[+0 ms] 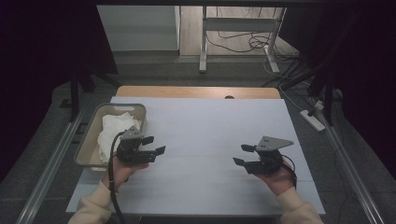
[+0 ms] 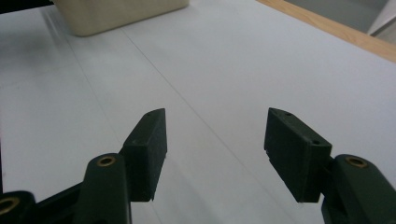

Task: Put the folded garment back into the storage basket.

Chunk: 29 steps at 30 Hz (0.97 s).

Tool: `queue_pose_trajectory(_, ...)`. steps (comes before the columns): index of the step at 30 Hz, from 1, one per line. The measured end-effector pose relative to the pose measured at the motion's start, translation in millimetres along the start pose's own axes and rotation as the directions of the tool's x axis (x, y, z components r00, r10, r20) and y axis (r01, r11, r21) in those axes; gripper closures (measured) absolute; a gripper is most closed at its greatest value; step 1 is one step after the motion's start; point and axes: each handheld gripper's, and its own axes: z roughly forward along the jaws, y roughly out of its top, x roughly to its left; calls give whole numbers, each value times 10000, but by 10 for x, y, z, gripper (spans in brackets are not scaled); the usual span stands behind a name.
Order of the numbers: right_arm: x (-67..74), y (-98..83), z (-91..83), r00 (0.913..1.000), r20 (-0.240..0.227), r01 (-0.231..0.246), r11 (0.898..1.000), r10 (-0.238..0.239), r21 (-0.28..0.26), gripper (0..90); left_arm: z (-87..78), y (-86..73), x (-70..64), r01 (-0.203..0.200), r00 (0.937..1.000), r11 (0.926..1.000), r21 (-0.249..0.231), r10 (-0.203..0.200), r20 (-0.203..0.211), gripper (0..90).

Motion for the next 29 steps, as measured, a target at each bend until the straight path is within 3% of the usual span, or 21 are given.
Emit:
queue_pose_trajectory(13,-138,-409,-285,9968,513,-627,9977,614,246,377,-78,-265,-73,108,9999,9999,125,-109,65,329)
queue_pose_trajectory(29,-156,-452,-313,9964,641,-563,9982,547,223,369,-67,-240,-92,-40,10000,10000,66,40,52,311)
